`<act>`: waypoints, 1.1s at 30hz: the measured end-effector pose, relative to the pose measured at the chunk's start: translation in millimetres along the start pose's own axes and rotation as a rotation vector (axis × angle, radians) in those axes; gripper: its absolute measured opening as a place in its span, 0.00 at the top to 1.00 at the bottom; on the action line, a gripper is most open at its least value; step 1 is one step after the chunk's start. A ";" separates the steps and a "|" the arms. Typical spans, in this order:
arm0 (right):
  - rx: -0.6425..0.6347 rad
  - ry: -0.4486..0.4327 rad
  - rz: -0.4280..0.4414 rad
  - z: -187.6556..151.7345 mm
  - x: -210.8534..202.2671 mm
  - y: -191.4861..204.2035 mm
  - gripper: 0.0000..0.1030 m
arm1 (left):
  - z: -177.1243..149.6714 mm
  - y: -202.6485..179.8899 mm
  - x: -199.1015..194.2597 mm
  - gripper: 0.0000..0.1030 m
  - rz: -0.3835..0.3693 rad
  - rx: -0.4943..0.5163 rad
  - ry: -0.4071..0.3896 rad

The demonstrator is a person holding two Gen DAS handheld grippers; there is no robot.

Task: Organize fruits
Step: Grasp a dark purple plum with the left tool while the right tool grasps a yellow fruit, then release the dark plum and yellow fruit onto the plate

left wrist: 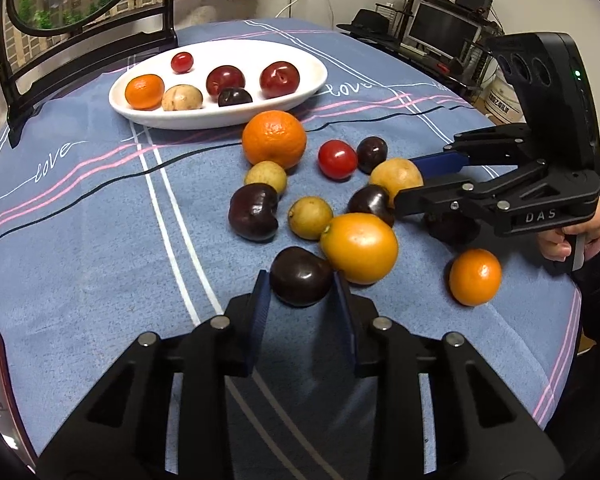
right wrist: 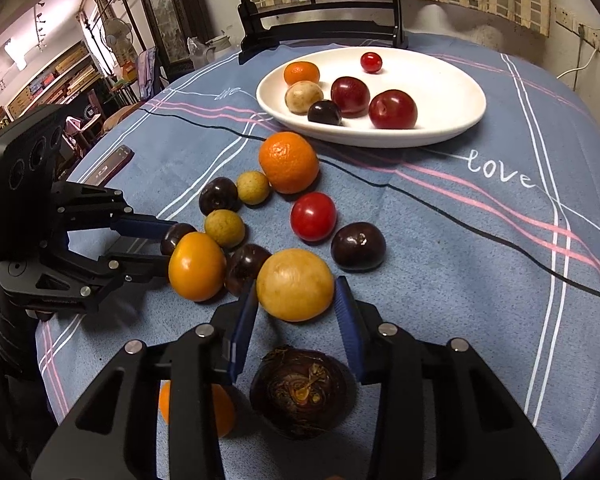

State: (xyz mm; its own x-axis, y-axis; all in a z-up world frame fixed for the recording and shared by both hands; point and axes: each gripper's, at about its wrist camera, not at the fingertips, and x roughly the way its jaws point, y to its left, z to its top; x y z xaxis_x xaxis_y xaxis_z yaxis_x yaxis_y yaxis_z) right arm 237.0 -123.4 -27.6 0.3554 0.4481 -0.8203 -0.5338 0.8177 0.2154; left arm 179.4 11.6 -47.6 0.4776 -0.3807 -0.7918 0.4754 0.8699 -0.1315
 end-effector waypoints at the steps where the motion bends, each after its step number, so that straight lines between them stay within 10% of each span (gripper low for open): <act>1: 0.001 -0.002 -0.001 -0.1 -0.6 -0.1 0.61 | 0.7 -0.8 0.5 0.69 0.004 0.002 0.000; 19: 0.068 -0.099 0.036 10.3 -20.1 -10.2 0.61 | 13.2 12.9 -18.2 0.69 0.003 -0.071 -0.099; 33: 0.262 -0.277 -0.044 99.8 19.8 -75.2 0.60 | 140.1 68.8 27.8 0.69 0.172 -0.284 -0.163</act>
State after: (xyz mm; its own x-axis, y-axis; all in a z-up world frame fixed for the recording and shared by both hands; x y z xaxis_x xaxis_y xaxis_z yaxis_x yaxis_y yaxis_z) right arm 360.8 -140.0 -7.2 0.5868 0.4616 -0.6653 -0.3117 0.8871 0.3406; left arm 328.9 16.9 4.9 0.6548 -0.2459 -0.7147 0.1643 0.9693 -0.1830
